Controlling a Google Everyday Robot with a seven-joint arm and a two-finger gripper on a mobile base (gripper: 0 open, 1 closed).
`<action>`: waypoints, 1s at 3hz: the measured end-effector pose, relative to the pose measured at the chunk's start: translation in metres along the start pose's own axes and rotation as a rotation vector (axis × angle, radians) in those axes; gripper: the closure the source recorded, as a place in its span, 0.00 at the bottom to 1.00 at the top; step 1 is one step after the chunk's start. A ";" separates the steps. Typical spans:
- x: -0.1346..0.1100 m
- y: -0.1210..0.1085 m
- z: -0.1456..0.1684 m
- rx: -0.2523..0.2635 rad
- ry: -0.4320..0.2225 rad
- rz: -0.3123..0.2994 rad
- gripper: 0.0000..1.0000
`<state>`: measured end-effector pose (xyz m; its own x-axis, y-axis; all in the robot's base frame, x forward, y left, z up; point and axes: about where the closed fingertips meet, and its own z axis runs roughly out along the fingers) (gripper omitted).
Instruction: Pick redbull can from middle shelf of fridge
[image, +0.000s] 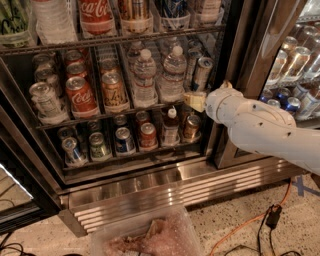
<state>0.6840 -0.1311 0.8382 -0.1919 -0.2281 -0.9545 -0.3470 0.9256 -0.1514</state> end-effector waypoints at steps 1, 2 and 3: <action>0.002 -0.003 -0.001 0.000 0.001 0.000 0.26; 0.003 -0.003 -0.002 0.003 -0.004 -0.004 0.26; 0.001 -0.002 -0.002 -0.005 -0.012 -0.005 0.25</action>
Offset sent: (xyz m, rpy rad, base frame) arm 0.0148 0.0188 -0.0061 0.0246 -0.0489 -0.0365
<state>0.6830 -0.1332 0.8382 -0.1791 -0.2294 -0.9567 -0.3529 0.9227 -0.1552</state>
